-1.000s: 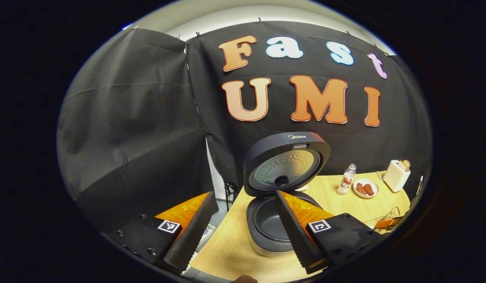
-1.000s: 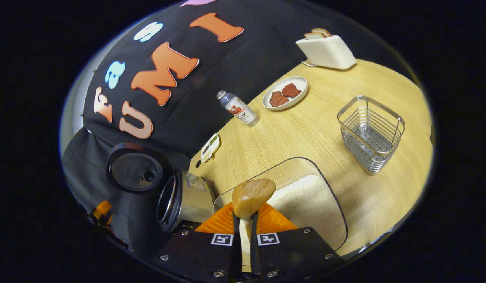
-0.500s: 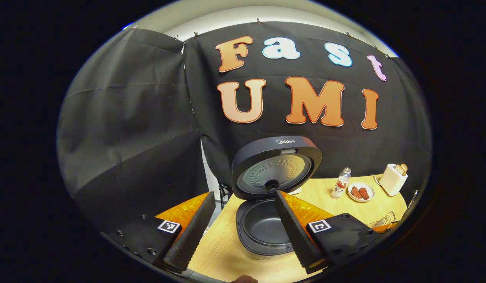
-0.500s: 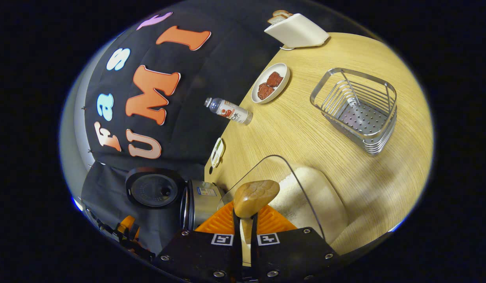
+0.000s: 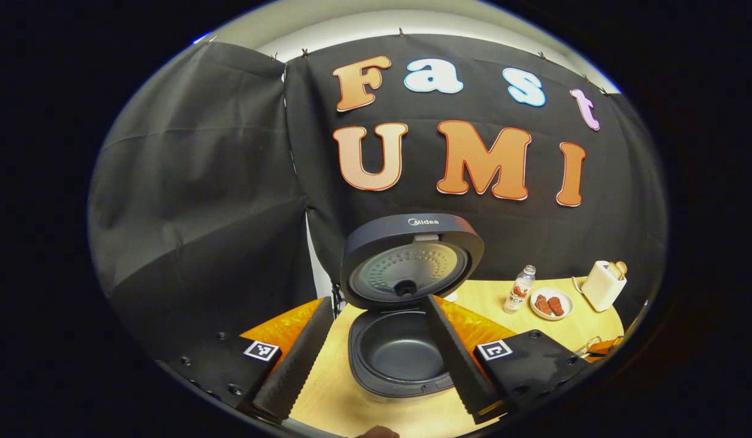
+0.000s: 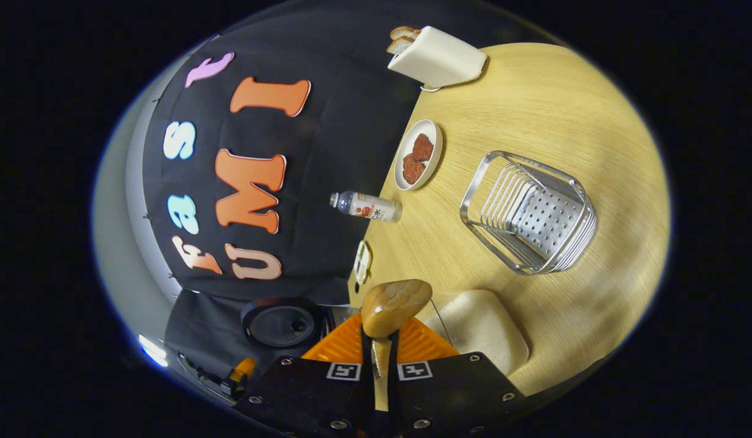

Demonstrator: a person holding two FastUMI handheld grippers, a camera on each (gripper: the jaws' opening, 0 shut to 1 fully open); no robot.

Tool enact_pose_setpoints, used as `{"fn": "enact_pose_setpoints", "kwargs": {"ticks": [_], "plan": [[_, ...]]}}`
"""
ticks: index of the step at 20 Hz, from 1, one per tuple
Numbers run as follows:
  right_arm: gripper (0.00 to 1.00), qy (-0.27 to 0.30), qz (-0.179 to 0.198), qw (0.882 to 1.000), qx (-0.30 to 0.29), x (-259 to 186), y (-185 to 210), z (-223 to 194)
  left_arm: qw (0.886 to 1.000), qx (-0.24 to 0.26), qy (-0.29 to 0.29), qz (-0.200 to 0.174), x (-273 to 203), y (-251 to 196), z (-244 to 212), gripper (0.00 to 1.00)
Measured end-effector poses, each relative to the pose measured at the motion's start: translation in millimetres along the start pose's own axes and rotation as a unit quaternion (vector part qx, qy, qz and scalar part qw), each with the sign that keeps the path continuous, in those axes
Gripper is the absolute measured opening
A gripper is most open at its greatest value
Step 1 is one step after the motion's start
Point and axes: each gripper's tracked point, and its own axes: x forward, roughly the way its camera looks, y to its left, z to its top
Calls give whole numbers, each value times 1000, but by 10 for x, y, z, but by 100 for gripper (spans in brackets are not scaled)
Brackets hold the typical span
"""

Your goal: Close the left gripper, press the button to open the rice cooker; take a wooden spoon from the chopstick holder with the right hand, scoop a spoonful of rice and pour it into the rice cooker, then put the wooden spoon back into the chopstick holder.

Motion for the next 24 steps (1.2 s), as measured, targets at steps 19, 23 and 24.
{"fn": "enact_pose_setpoints", "kwargs": {"ticks": [19, 23, 24], "plan": [[8, 88, 122, 985, 81, 907, 1696, -484, 994, -47, -23, 91, -176, 1009, -96, 100], [8, 115, 115, 985, 59, 1323, 1942, -748, 990, -62, -27, 122, -262, 1329, -143, 100], [8, 119, 109, 985, 52, 1416, 1968, -814, 989, -64, -28, 130, -317, 1404, -147, 100]]}}
